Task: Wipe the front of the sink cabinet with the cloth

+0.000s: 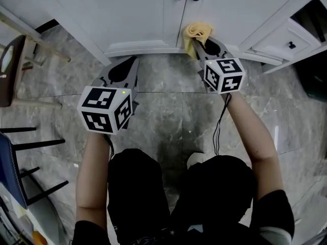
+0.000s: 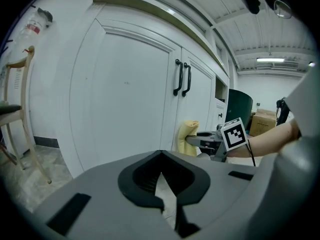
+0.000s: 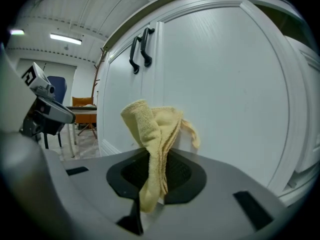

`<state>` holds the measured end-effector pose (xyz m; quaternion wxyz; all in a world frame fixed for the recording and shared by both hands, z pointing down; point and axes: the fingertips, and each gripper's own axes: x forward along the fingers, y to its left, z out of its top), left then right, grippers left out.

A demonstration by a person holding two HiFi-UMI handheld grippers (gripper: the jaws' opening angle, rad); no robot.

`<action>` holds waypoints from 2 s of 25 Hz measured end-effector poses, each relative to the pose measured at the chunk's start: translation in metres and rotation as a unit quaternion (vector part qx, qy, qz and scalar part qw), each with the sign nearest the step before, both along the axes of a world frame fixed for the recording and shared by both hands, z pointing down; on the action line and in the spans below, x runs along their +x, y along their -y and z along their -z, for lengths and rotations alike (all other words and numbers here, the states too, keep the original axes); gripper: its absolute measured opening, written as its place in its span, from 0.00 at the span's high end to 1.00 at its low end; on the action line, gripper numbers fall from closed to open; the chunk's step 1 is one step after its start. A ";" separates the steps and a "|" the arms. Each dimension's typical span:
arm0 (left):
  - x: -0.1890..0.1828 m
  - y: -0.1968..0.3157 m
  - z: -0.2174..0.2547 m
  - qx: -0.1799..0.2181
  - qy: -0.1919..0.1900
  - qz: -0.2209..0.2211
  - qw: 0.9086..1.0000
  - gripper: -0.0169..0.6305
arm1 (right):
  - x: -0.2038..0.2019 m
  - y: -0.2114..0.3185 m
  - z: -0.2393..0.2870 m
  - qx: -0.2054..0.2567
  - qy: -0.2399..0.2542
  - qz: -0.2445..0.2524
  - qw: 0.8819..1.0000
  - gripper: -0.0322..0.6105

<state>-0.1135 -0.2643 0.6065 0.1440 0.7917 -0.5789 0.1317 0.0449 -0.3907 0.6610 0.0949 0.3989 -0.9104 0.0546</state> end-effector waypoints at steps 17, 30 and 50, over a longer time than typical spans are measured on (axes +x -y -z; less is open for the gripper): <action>0.049 0.033 -0.009 0.003 -0.023 -0.054 0.998 0.95 | 0.197 0.035 -0.031 -0.039 -0.031 -0.225 0.973 0.85; 0.027 -0.002 0.075 -0.096 -0.011 -0.055 0.994 0.95 | 0.193 -0.030 0.054 -0.143 -0.058 -0.256 0.954 0.85; -0.006 -0.178 0.299 -0.126 -0.041 -0.134 0.982 0.95 | 0.107 -0.267 0.311 -0.173 -0.046 -0.271 0.946 0.85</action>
